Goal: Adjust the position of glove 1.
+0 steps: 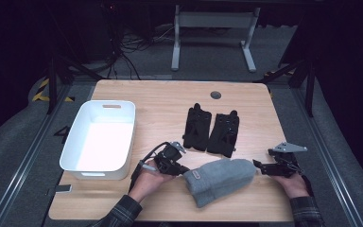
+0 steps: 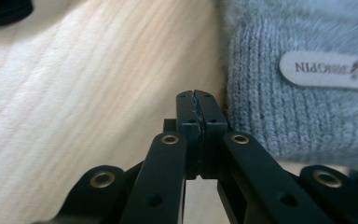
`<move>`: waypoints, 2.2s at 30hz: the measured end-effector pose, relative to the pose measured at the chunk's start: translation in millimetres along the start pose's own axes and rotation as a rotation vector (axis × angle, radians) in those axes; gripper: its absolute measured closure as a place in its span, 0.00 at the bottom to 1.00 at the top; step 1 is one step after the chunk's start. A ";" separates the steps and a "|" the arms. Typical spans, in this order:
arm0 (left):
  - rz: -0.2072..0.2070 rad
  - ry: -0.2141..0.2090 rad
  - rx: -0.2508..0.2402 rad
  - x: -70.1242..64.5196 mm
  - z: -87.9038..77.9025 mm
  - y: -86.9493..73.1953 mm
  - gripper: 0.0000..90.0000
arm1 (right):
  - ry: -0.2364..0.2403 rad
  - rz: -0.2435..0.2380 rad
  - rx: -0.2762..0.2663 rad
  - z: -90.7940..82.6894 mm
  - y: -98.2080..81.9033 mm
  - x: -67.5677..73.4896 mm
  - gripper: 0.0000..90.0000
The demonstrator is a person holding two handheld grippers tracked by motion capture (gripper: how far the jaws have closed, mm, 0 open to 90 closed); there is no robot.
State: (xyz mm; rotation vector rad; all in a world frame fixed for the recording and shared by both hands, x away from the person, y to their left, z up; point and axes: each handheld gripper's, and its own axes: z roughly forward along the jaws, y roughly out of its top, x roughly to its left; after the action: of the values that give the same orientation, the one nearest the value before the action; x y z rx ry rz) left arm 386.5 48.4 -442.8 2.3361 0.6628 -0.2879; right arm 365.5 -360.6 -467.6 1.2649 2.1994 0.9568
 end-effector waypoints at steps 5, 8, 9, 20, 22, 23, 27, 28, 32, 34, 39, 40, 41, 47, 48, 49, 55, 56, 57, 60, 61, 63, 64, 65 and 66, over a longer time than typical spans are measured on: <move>-0.022 -0.064 -0.024 -7.5 -6.2 1.8 1.00 | 0.000 0.000 0.000 0.0 0.0 0.0 0.19; -0.012 -0.081 -0.029 -13.4 -6.7 3.8 1.00 | -0.001 0.001 0.000 0.0 0.0 0.0 0.19; -0.014 -0.079 -0.029 -15.0 -6.3 4.1 1.00 | -0.001 0.000 0.000 0.0 0.0 0.0 0.19; -0.035 -0.232 -0.091 -25.3 -9.5 9.0 1.00 | -0.002 0.001 0.000 0.0 0.0 -0.2 0.19; -0.012 -0.184 -0.081 -26.3 -9.1 10.1 1.00 | -0.002 0.002 0.000 0.1 0.0 -0.2 0.19; -0.013 -0.149 -0.074 -24.5 -7.7 9.6 1.00 | -0.002 0.001 -0.001 0.1 0.0 -0.2 0.19; -0.002 -0.069 -0.057 -17.5 -5.1 8.0 0.93 | -0.002 0.002 0.000 0.1 0.1 -0.2 0.19; -0.004 -0.071 -0.063 -16.5 -5.4 8.2 0.91 | -0.002 0.001 -0.001 0.1 0.0 -0.3 0.19; 0.026 -0.051 -0.079 -13.9 -8.2 14.0 0.80 | -0.002 0.001 -0.001 0.1 0.1 -0.3 0.19; 0.036 -0.044 -0.093 -13.9 -10.6 18.8 0.74 | -0.002 0.001 0.000 0.1 0.1 -0.3 0.19; 0.113 -0.041 -0.157 -20.2 -9.8 35.1 0.52 | -0.003 0.001 0.000 0.1 0.1 -0.3 0.19; 0.122 -0.043 -0.174 -21.6 -7.6 37.8 0.49 | -0.003 0.001 0.000 0.1 0.1 -0.3 0.19; 0.122 -0.046 -0.176 -22.7 -5.3 41.1 0.46 | -0.003 0.001 0.000 0.1 0.1 -0.3 0.19; 0.152 -0.052 -0.152 -30.0 15.8 57.6 0.32 | -0.003 0.001 0.000 0.1 0.1 -0.3 0.19; 0.161 -0.052 -0.138 -31.3 19.9 59.8 0.30 | -0.003 0.001 0.000 0.1 0.1 -0.3 0.19; 0.166 -0.045 -0.128 -32.8 24.0 61.8 0.28 | -0.003 0.001 0.000 0.1 0.1 -0.3 0.19; 0.183 -0.033 -0.073 -38.6 42.7 67.1 0.17 | -0.003 0.001 0.000 0.1 0.1 -0.3 0.19; 0.180 -0.027 -0.059 -39.7 45.2 67.1 0.17 | -0.003 0.001 0.000 0.1 0.1 -0.3 0.19; 0.184 -0.020 -0.050 -40.0 48.1 67.7 0.16 | -0.003 0.001 0.000 0.1 0.1 -0.3 0.19; 0.187 -0.004 -0.013 -42.5 56.4 67.6 0.13 | -0.003 0.001 0.000 0.1 0.1 -0.2 0.19; 0.184 -0.004 -0.004 -43.9 59.4 67.2 0.13 | -0.003 0.001 0.000 0.1 0.1 -0.2 0.19; 0.187 -0.010 0.017 -45.4 65.4 66.7 0.11 | -0.003 0.001 0.000 0.1 0.0 -0.2 0.19; 0.190 -0.013 0.032 -46.6 68.7 66.5 0.09 | -0.003 0.000 0.000 0.1 0.0 -0.2 0.19; 0.188 -0.018 0.044 -47.6 71.7 66.1 0.09 | -0.003 0.001 0.000 0.0 0.0 -0.2 0.19; 0.190 -0.027 0.052 -47.6 74.1 66.0 0.08 | -0.003 0.000 0.000 0.1 0.0 -0.2 0.19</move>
State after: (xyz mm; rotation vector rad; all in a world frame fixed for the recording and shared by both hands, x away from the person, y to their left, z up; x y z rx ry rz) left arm 379.6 -61.4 -443.4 2.4196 0.4207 -0.2529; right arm 365.7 -360.7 -467.6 1.2660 2.1970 0.9548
